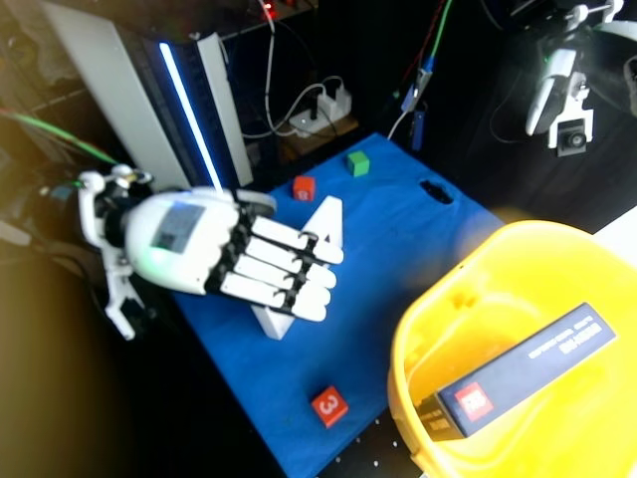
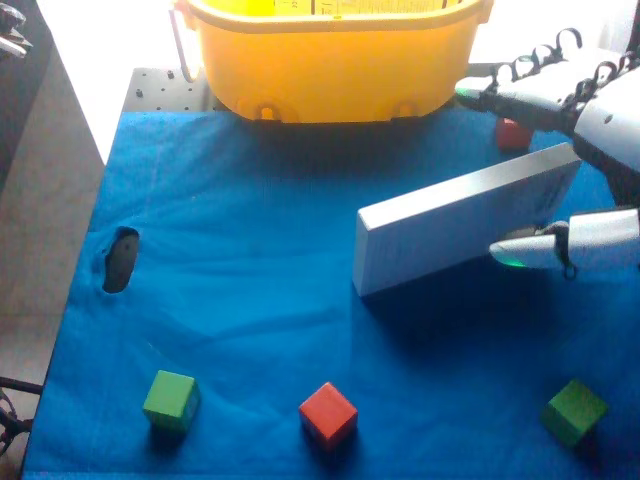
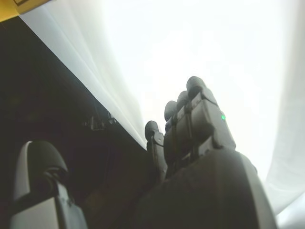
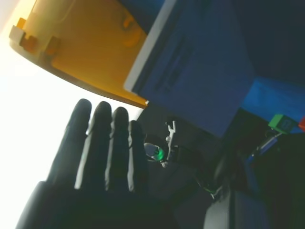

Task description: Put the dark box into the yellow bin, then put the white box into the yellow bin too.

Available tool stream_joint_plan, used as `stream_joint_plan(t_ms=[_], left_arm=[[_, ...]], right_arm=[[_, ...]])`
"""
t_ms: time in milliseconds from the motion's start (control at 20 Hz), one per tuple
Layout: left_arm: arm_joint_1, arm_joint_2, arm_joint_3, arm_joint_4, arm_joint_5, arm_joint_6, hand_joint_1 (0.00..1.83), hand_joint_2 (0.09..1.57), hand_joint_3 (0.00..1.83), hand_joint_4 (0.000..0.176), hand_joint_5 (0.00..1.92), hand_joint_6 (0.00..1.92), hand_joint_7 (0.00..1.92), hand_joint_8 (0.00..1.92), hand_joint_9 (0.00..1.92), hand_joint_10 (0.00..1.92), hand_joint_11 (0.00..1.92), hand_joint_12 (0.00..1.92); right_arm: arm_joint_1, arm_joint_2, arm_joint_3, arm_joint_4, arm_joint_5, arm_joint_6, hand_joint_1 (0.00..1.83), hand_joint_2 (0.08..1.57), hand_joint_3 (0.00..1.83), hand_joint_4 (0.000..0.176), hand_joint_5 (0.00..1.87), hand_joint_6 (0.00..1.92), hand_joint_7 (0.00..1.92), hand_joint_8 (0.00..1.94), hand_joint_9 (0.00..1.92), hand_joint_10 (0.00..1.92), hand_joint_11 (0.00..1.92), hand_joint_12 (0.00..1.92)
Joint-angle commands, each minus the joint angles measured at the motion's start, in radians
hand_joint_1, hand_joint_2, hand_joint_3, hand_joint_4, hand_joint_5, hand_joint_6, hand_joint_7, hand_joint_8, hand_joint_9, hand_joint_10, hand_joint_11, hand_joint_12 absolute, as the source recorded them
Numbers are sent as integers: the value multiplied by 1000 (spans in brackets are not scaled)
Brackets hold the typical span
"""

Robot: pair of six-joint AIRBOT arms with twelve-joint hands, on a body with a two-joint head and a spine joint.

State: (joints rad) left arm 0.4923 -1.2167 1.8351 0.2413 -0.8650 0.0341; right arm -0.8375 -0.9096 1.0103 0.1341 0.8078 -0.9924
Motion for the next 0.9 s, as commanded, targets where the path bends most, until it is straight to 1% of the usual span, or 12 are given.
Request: stream_joint_plan(t_ms=[0, 50, 100, 150, 250, 350, 450, 550, 650, 700, 750, 850], left_arm=[[-5, 10, -5, -53, -115, -5, 955, 896, 8, 172, 170, 0, 176, 0, 123, 0, 0, 417], [-3, 15, -10, -60, -121, -3, 913, 884, 2, 175, 170, 5, 189, 7, 145, 9, 0, 409], [10, 23, -18, -86, -139, 6, 907, 891, 3, 176, 180, 6, 197, 6, 144, 6, 0, 332], [30, 33, -28, -122, -164, 15, 947, 887, 1, 176, 217, 8, 216, 5, 157, 5, 0, 352], [44, 53, -48, -170, -191, 44, 961, 896, 1, 176, 234, 5, 230, 3, 127, 5, 0, 441], [62, 79, -71, -200, -219, 53, 967, 903, 2, 176, 215, 2, 204, 2, 102, 1, 0, 459], [78, 100, -95, -220, -239, 71, 959, 899, 1, 176, 241, 4, 222, 3, 121, 4, 0, 533], [94, 109, -109, -236, -264, 74, 938, 925, 6, 176, 207, 0, 196, 0, 118, 2, 0, 516], [108, 113, -116, -245, -273, 74, 953, 943, 5, 176, 198, 1, 193, 0, 128, 3, 0, 493], [111, 114, -116, -246, -273, 74, 974, 944, 3, 176, 175, 6, 194, 0, 114, 4, 0, 369], [113, 114, -116, -247, -272, 74, 964, 951, 2, 176, 185, 6, 196, 0, 126, 6, 0, 361], [118, 114, -118, -252, -274, 74, 948, 950, 1, 176, 195, 2, 210, 1, 144, 4, 0, 419]], right_arm=[[4, -6, 9, 8, 115, 4, 820, 835, 0, 48, 266, 11, 399, 18, 314, 6, 188, 56], [4, -17, 18, 12, 103, 4, 853, 852, 0, 4, 284, 6, 424, 9, 332, 5, 203, 64], [4, -31, 30, 13, 91, 4, 874, 861, 1, 0, 301, 9, 430, 7, 352, 11, 214, 70], [4, -47, 42, 18, 81, 4, 919, 871, 5, 0, 331, 19, 452, 13, 351, 9, 210, 68], [4, -70, 61, 30, 75, 4, 951, 871, 2, 39, 362, 23, 485, 20, 351, 6, 234, 79], [4, -87, 75, 36, 71, 4, 981, 893, 4, 43, 399, 12, 507, 6, 385, 7, 255, 90], [4, -100, 83, 42, 71, 4, 962, 923, 14, 24, 410, 10, 500, 0, 402, 10, 261, 91], [4, -114, 92, 49, 71, 4, 1054, 954, 2, 0, 623, 18, 684, 9, 607, 15, 482, 127], [4, -128, 102, 53, 71, 4, 1132, 1015, 1, 0, 817, 20, 896, 12, 860, 20, 739, 211], [4, -132, 107, 54, 71, 4, 1249, 1048, 2, 0, 983, 591, 1159, 580, 1163, 85, 912, 597], [4, -135, 109, 54, 71, 4, 1274, 1066, 12, 0, 1055, 560, 1121, 938, 1301, 455, 993, 1206], [4, -135, 109, 54, 71, 4, 1199, 1067, 2, 0, 1100, 705, 1108, 1042, 1135, 1317, 1010, 1723]])
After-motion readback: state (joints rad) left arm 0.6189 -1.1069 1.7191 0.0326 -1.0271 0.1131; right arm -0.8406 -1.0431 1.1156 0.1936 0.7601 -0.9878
